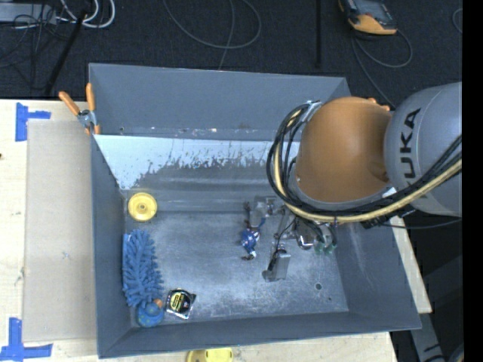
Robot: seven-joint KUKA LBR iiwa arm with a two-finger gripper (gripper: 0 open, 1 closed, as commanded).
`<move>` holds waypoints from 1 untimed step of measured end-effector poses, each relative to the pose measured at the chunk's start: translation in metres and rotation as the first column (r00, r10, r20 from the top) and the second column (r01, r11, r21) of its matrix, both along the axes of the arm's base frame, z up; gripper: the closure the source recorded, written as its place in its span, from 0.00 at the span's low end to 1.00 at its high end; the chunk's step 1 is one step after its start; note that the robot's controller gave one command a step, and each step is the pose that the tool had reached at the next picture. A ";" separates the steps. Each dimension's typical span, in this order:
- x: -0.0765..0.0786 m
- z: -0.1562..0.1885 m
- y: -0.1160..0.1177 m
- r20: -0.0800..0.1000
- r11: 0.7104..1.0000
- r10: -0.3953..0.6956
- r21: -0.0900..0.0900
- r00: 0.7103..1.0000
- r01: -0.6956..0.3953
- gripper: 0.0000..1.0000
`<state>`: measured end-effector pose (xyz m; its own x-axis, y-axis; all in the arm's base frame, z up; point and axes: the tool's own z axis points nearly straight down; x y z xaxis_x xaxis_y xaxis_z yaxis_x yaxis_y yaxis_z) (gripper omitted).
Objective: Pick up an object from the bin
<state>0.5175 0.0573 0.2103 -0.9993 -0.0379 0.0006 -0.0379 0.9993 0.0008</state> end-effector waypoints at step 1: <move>0.002 -0.035 -0.019 0.000 0.998 0.066 -0.002 0.998 -0.066 0.00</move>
Offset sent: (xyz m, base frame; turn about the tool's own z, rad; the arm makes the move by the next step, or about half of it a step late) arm 0.0508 -0.0238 -0.0560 -0.0071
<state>0.5200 0.0387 0.1748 -0.9946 -0.1035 0.0002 -0.1035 0.9946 -0.0015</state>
